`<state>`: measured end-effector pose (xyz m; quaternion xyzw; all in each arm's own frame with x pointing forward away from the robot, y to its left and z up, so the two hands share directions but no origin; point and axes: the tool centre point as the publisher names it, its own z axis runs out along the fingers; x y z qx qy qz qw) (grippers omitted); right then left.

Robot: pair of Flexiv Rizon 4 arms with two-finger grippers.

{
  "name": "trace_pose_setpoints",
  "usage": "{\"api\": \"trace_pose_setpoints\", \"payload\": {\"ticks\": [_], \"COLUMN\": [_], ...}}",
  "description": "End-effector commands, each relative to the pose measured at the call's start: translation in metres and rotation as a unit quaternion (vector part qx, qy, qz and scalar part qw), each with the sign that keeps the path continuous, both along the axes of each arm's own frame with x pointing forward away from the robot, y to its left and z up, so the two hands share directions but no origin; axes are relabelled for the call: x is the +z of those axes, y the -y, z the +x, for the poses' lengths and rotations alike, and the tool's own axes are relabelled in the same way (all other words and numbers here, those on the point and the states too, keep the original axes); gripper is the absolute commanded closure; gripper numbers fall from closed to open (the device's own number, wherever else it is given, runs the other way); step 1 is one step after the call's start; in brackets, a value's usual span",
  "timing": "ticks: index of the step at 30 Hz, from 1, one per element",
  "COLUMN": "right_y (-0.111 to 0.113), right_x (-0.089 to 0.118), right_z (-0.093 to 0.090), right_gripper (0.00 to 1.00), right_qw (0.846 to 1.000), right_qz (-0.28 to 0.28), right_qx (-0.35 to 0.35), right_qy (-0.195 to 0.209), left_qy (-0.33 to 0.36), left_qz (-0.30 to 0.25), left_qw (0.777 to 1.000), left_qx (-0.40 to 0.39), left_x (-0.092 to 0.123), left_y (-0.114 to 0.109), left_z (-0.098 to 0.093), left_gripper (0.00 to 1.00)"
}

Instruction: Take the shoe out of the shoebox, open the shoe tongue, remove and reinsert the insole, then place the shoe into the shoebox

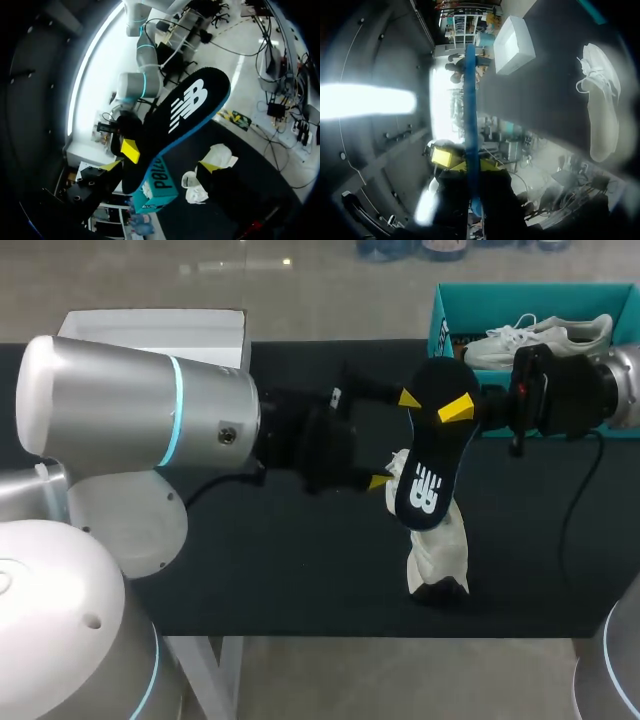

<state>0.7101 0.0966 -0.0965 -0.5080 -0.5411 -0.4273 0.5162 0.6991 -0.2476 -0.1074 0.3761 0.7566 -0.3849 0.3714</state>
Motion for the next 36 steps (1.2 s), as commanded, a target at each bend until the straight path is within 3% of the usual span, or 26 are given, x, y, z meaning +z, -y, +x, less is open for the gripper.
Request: {"api": "trace_pose_setpoints", "payload": {"ticks": [1,5,36], "right_y": [-0.0008,-0.0008,-0.0008], "right_x": [-0.0003,-0.0003,-0.0003], "right_z": [0.0009,0.0009,0.0009], "right_gripper": [1.00,1.00,1.00], "right_qw": [1.000,1.000,1.000], "right_qz": [0.000,0.000,0.000], "right_qx": [0.001,0.001,0.001], "right_qy": [0.000,0.000,0.000], "left_qy": [-0.009,-0.027,-0.027], "left_qz": [0.014,0.033,0.033], "left_qw": [1.000,0.999,0.999], "left_qx": [-0.013,-0.026,-0.026], "left_x": [0.0135,0.0167,0.0167], "left_y": [-0.0255,-0.0294,-0.0294], "left_z": [-0.0018,0.0022,0.0022], "left_gripper": [0.00,0.00,0.00]}}
